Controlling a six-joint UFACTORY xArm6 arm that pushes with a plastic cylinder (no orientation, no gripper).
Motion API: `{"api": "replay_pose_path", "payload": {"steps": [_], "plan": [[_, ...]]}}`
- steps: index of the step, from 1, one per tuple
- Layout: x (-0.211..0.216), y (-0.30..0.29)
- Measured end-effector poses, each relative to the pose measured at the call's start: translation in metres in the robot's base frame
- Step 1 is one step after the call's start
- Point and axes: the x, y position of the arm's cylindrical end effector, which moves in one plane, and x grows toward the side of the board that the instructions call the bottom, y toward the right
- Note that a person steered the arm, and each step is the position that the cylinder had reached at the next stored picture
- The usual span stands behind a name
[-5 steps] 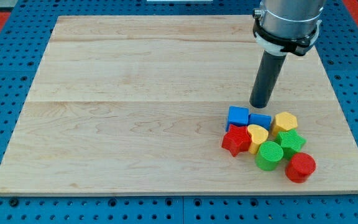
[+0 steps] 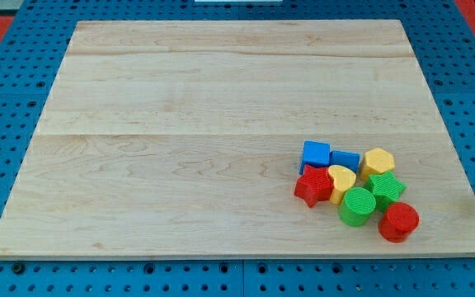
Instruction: Slightly push the red circle towards up
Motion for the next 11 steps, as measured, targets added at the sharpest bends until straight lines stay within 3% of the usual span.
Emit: {"api": "replay_pose_path", "payload": {"steps": [1, 2, 7, 9, 11], "plan": [[0.025, -0.039], [0.011, -0.071], [0.043, -0.097], [0.023, -0.137], [0.029, -0.152]]}}
